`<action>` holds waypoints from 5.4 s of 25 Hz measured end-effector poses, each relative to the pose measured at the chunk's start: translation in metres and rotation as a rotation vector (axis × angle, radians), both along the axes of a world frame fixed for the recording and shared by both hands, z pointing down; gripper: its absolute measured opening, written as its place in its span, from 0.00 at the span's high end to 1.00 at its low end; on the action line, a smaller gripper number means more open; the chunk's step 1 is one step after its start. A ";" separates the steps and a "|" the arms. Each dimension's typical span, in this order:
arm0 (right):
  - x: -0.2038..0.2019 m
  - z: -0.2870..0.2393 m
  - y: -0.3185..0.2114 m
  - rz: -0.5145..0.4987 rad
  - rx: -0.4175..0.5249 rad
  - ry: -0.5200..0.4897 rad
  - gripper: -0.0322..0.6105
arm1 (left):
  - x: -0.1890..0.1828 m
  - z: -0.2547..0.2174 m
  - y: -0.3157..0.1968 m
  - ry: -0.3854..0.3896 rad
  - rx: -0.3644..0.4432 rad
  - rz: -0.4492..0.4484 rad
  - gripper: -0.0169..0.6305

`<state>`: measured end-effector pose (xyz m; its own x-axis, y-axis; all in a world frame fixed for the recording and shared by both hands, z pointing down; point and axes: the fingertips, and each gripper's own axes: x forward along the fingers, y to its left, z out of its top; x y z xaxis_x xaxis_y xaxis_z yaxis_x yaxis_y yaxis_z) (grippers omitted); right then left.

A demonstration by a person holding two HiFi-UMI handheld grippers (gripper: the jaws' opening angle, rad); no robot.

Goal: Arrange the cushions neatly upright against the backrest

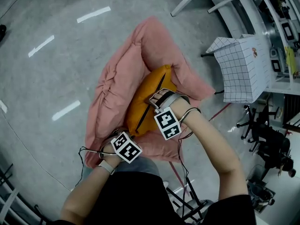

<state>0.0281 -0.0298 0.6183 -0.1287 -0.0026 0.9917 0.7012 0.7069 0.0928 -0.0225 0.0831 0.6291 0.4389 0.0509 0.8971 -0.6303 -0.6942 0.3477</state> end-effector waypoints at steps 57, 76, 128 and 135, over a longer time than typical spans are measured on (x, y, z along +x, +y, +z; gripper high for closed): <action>0.001 0.079 0.095 1.688 -0.808 -0.667 0.52 | 0.027 -0.023 -0.072 0.090 0.102 -0.089 0.95; 0.027 0.070 0.101 1.638 -0.728 -0.647 0.79 | 0.032 -0.014 -0.058 0.157 0.037 -0.270 0.95; -0.001 -0.260 0.076 2.188 0.307 -1.549 0.94 | -0.027 -0.296 -0.074 0.871 0.286 0.330 0.95; -0.011 -0.341 0.114 2.108 0.437 -1.675 0.94 | -0.026 -0.373 -0.054 0.988 0.424 0.431 0.95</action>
